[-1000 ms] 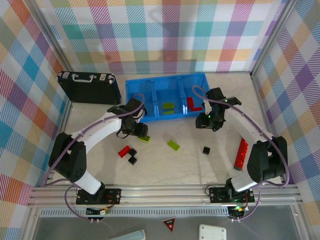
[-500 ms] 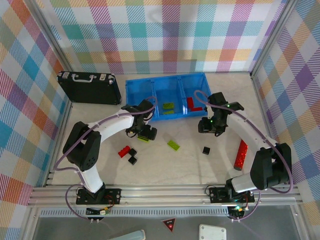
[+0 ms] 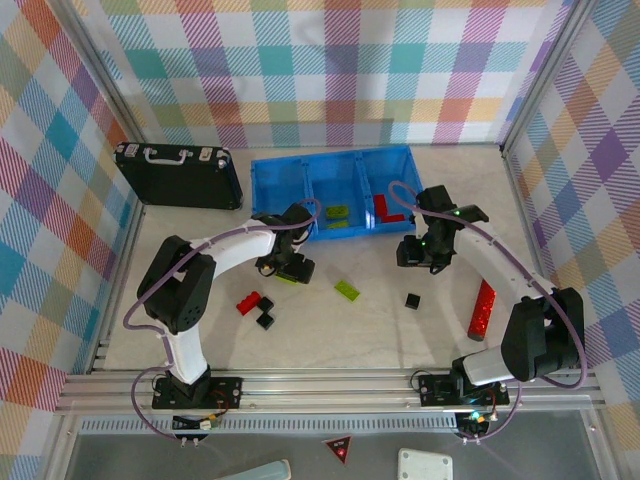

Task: Sort the legos into containers by color
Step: Pick up the lego from the center of the table.

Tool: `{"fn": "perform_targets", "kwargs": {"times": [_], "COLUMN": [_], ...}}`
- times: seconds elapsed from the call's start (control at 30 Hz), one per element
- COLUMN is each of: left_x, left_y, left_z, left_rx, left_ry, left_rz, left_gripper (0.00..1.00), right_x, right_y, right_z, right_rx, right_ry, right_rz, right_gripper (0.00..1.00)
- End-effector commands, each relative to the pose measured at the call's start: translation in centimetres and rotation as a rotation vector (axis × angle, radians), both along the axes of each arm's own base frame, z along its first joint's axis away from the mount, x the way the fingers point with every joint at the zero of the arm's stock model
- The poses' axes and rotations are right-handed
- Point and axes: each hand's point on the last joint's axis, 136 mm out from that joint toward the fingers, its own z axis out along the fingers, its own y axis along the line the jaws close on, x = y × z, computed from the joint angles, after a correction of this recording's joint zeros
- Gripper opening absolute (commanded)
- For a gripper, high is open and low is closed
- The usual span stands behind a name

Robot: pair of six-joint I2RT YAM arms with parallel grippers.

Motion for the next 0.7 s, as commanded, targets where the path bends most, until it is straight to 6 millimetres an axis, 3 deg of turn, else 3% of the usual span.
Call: {"fn": "perform_targets", "kwargs": {"times": [0.0, 0.4, 0.67], "left_x": [-0.27, -0.6, -0.66], "left_y": [-0.46, -0.51, -0.6], "left_z": [-0.68, -1.17, -0.88], "left_rx": [0.0, -0.004, -0.007], "left_ry": [0.011, 0.032, 0.03], "left_rz": [-0.01, -0.007, -0.01], "left_gripper": [0.89, 0.72, 0.68], "right_x": [-0.41, -0.52, -0.4], "right_y": [-0.23, -0.32, -0.25], "right_z": [-0.02, -0.05, 0.21], "right_rx": [-0.005, -0.009, -0.005], "right_ry": [0.002, 0.001, -0.006], "right_rz": [-0.013, -0.01, -0.009], "right_gripper": [0.48, 0.48, 0.48]}}
